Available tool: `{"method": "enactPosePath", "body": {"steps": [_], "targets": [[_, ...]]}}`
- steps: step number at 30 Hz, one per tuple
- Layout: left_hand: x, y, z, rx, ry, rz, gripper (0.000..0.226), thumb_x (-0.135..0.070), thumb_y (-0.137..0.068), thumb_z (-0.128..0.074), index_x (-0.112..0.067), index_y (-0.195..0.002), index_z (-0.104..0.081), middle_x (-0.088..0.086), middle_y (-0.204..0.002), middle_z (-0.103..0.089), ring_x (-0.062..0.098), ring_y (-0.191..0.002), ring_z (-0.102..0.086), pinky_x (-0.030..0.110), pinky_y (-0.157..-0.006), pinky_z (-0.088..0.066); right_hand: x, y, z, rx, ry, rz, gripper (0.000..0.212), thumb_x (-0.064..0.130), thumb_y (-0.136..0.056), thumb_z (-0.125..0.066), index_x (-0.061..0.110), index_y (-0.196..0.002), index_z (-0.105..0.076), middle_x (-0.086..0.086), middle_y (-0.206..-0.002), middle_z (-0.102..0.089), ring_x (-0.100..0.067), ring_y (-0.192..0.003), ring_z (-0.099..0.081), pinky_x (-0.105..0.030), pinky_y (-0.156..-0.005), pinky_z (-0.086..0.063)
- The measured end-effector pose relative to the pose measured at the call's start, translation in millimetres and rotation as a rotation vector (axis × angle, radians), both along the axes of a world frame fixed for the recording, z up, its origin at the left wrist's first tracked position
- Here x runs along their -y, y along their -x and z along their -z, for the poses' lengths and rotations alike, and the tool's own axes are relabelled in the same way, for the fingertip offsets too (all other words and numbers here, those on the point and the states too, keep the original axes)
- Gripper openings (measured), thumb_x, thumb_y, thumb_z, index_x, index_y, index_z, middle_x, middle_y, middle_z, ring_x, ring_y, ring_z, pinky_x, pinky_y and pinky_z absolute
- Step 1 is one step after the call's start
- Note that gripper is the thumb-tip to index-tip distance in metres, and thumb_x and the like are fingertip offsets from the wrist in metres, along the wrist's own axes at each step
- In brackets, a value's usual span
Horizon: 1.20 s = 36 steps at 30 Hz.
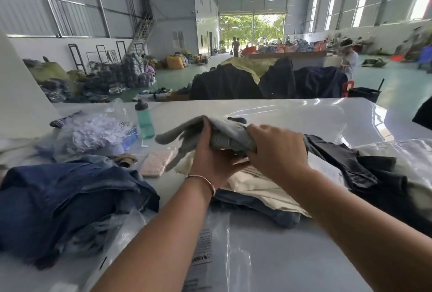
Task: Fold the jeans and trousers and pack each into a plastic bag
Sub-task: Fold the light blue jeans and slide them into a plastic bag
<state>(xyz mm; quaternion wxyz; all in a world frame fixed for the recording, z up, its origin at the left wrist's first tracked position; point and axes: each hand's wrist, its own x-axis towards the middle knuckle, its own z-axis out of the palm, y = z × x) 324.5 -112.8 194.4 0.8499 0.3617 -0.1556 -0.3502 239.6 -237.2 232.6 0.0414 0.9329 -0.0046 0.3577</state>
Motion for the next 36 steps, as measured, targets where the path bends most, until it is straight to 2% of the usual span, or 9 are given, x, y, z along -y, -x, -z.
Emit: {"method": "enactPosePath", "body": {"steps": [4,7,9,14,19,23,28,33,36], "targets": [[11.6,61.4,-0.6,0.027,-0.064,0.046,0.087,-0.08,-0.071,-0.048,-0.012,-0.123,-0.064,0.017,-0.128,-0.06,0.034,-0.118,-0.057,0.052,-0.099,-0.044,10.4,82.9,7.0,-0.177,-0.05,0.004,0.032,0.044,-0.084,-0.057,0.025,-0.108,-0.051,0.003,-0.086,-0.061,-0.025,-0.073,-0.059,-0.029,-0.054,-0.032],[26.3,124.2,9.4,0.004,-0.21,0.067,0.086,-0.081,-0.076,-0.043,-0.014,-0.128,-0.06,0.019,-0.131,-0.058,0.038,-0.124,-0.051,0.057,-0.106,-0.037,33.5,149.2,7.3,-0.297,-0.373,-0.091,0.043,0.066,-0.078,-0.053,0.034,-0.107,-0.049,0.011,-0.077,-0.055,-0.014,-0.067,-0.054,-0.029,-0.054,-0.04],[34.3,167.3,18.4,0.02,-0.322,0.037,0.069,-0.07,-0.085,-0.041,-0.015,-0.117,-0.068,0.016,-0.12,-0.065,0.036,-0.112,-0.06,0.053,-0.089,-0.051,53.2,194.4,8.7,-0.381,-0.735,-0.257,0.04,0.07,-0.077,-0.049,0.037,-0.099,-0.056,0.012,-0.079,-0.061,-0.006,-0.071,-0.06,-0.027,-0.061,-0.052],[35.5,258.2,47.9,-0.017,-0.288,-0.074,0.031,-0.032,-0.085,-0.053,-0.011,-0.091,-0.076,0.01,-0.089,-0.073,0.026,-0.085,-0.069,0.036,-0.071,-0.056,118.4,292.5,28.5,-0.488,-1.274,-0.483,0.02,0.038,-0.086,-0.061,0.02,-0.085,-0.069,0.002,-0.077,-0.06,-0.018,-0.072,-0.055,-0.031,-0.067,-0.041],[6.2,323.4,108.0,-0.151,-0.267,-0.255,0.027,-0.019,-0.08,-0.057,-0.001,-0.084,-0.077,0.018,-0.092,-0.073,0.03,-0.08,-0.072,0.035,-0.062,-0.058,199.2,389.4,91.0,-0.202,-1.81,-0.276,0.021,0.013,-0.093,-0.053,0.009,-0.082,-0.07,-0.01,-0.074,-0.066,-0.019,-0.063,-0.065,-0.023,-0.053,-0.051],[12.2,357.3,178.1,-0.262,-0.718,-0.317,0.02,-0.001,-0.083,-0.055,0.006,-0.095,-0.07,0.02,-0.084,-0.072,0.033,-0.068,-0.069,0.039,-0.063,-0.056,230.3,423.7,187.1,-0.371,-1.593,0.241,0.02,0.006,-0.097,-0.05,0.001,-0.081,-0.062,-0.014,-0.069,-0.06,-0.025,-0.061,-0.053,-0.029,-0.058,-0.04],[17.7,378.1,231.0,0.18,-1.32,-0.544,0.044,0.004,-0.067,-0.071,-0.008,-0.109,-0.061,0.017,-0.103,-0.068,0.03,-0.092,-0.064,0.041,-0.087,-0.052,238.5,454.1,257.8,-0.711,-1.347,0.543,0.037,0.038,-0.09,-0.062,0.005,-0.074,-0.053,-0.013,-0.059,-0.058,-0.022,-0.047,-0.051,-0.026,-0.048,-0.041],[16.8,400.3,236.3,0.428,-1.377,-0.453,0.105,-0.002,-0.066,-0.074,-0.034,-0.15,-0.018,0.001,-0.124,-0.058,0.027,-0.101,-0.062,0.034,-0.085,-0.05,220.2,457.7,264.5,-0.91,-0.842,0.554,0.037,0.041,-0.078,-0.066,0.013,-0.085,-0.043,-0.004,-0.078,-0.055,-0.023,-0.071,-0.055,-0.026,-0.059,-0.04],[10.0,407.3,239.7,0.652,-1.37,-0.167,0.112,0.003,-0.074,-0.065,-0.06,-0.138,0.003,-0.008,-0.142,-0.045,0.014,-0.104,-0.059,0.026,-0.079,-0.055,222.5,459.2,264.1,-0.823,-1.083,0.493,0.014,0.015,-0.077,-0.062,0.009,-0.068,-0.052,-0.009,-0.056,-0.056,-0.02,-0.046,-0.051,-0.024,-0.047,-0.038]]}}
